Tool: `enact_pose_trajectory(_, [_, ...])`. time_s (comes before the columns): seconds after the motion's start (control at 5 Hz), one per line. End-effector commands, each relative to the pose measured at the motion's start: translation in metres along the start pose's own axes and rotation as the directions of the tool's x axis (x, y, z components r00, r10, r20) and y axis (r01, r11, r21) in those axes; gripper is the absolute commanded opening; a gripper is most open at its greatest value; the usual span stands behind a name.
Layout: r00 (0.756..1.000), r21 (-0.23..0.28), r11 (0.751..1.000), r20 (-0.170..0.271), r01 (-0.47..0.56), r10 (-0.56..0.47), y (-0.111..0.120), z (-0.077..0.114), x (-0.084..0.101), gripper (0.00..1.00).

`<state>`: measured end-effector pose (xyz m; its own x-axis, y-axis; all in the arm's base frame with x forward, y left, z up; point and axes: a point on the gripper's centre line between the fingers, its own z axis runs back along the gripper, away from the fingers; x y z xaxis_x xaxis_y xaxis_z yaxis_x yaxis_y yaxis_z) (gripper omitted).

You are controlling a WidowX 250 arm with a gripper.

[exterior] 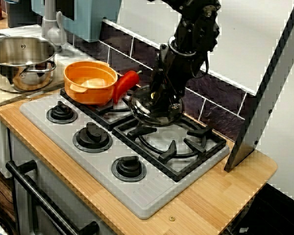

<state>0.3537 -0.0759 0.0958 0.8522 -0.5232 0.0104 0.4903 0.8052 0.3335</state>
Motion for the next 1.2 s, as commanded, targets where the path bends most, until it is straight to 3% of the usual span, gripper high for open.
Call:
enact_pose_trajectory(0.0, [0.998,0.005,1.000,0.052,-0.024,0.024,0.010,0.017,-0.011,0.00])
enact_pose_trajectory(0.6, [0.999,0.028,0.999,0.031,-0.038,0.037,0.006,0.001,0.008,0.00])
enact_pose_trajectory(0.8, [0.999,0.026,0.999,0.027,-0.047,0.046,0.007,-0.001,0.013,0.67])
enact_pose_trajectory(1.0, [0.998,0.033,0.998,0.022,-0.053,0.052,0.007,-0.005,0.016,1.00])
